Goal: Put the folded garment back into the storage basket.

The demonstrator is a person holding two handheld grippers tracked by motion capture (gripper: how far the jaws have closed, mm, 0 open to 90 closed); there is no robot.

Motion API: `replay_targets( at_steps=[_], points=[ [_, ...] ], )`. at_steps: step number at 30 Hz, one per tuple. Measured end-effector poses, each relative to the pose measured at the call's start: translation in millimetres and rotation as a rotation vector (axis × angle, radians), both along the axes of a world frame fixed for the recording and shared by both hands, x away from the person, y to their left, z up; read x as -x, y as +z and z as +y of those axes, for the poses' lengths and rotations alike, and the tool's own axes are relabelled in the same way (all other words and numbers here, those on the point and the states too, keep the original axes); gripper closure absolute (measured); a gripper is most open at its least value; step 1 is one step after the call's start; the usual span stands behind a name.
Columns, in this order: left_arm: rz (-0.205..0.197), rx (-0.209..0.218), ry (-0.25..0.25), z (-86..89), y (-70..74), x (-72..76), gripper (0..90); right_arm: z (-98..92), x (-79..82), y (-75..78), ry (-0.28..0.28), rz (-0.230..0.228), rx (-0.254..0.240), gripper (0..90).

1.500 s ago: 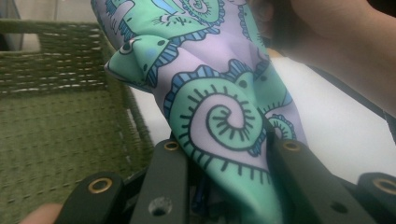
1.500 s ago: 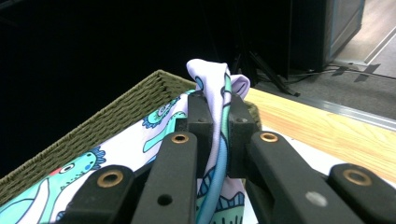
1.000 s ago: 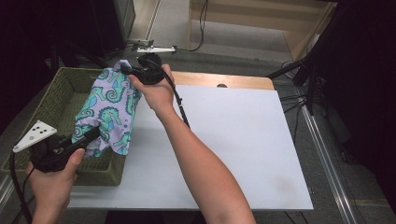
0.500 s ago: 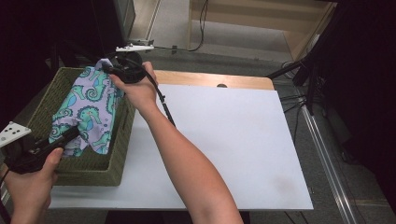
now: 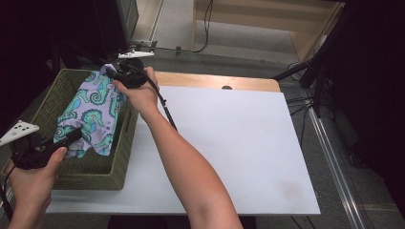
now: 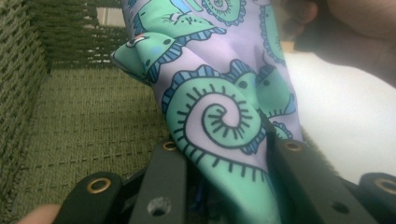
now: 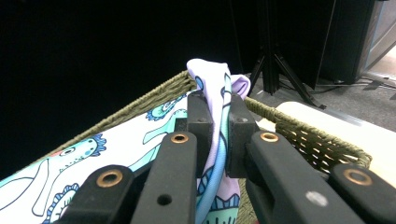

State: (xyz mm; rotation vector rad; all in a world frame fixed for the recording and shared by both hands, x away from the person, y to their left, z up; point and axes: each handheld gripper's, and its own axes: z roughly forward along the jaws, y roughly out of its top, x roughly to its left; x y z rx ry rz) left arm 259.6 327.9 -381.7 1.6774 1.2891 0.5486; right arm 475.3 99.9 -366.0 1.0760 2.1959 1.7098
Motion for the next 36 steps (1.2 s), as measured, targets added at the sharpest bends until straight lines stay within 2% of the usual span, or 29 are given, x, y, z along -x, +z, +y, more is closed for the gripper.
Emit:
replay_targets(
  at_steps=[5, 8, 10, 11, 13, 15, 17, 18, 20, 21, 25, 27, 28, 30, 36],
  points=[
    [0.008, -0.016, 0.015, 0.9, -2.3, -3.6, 73.5, 4.7, -11.2, -7.8, 0.0, 0.015, -0.005, 82.2],
    [0.019, -0.045, 0.031, 1.2, -2.5, -5.5, 73.2, 11.5, -16.5, -12.8, 0.003, 0.023, -0.011, 82.1],
    [0.069, -0.1, 0.041, -2.1, -2.0, -8.2, 69.2, 14.9, -18.7, -17.6, 0.014, 0.026, -0.006, 81.1],
    [0.075, -0.1, 0.05, -2.3, -1.5, -8.3, 60.9, 15.7, -21.2, -22.9, 0.018, 0.014, 0.009, 74.3],
    [0.091, -0.108, 0.067, -0.7, 0.6, -6.9, 35.3, 11.1, -27.5, -31.5, -0.013, 0.0, 0.017, 43.4],
    [0.086, -0.1, 0.052, 1.6, -0.4, -2.7, 17.7, 0.5, -32.6, -35.7, -0.033, 0.039, 0.039, 23.8],
    [0.069, -0.085, 0.028, 3.8, -4.2, 2.6, 12.6, -10.2, -35.3, -35.8, -0.043, 0.06, 0.052, 11.7],
    [0.066, -0.068, 0.014, 4.1, -5.5, 3.7, 12.4, -15.3, -35.4, -34.9, -0.045, 0.061, 0.051, 10.5],
    [0.038, -0.063, 0.005, 2.7, -7.2, 7.1, 9.4, -24.4, -33.4, -32.9, -0.041, 0.041, 0.048, 2.7],
    [0.028, -0.047, -0.014, 2.3, -7.1, 7.9, 9.4, -28.0, -32.6, -32.3, -0.029, 0.036, 0.045, 0.0],
    [0.008, -0.009, -0.073, -0.8, -5.6, 8.5, 3.4, -40.3, -27.0, -32.5, -0.029, 0.011, 0.056, 0.0],
    [-0.016, -0.015, -0.071, -3.9, -4.3, 9.4, 3.4, -45.4, -23.2, -33.2, -0.032, 0.001, 0.055, 0.0],
    [-0.023, -0.006, -0.09, -6.0, -3.6, 9.6, 3.4, -47.3, -22.0, -33.4, -0.031, -0.003, 0.05, 0.0],
    [-0.03, -0.003, -0.108, -10.8, -3.1, 8.9, 0.0, -52.0, -19.3, -34.1, -0.037, -0.008, 0.051, 0.0],
    [-0.056, -0.008, -0.134, -28.0, -2.3, 7.3, 0.0, -64.8, -9.8, -33.8, -0.045, -0.032, 0.064, 0.0]
  ],
)
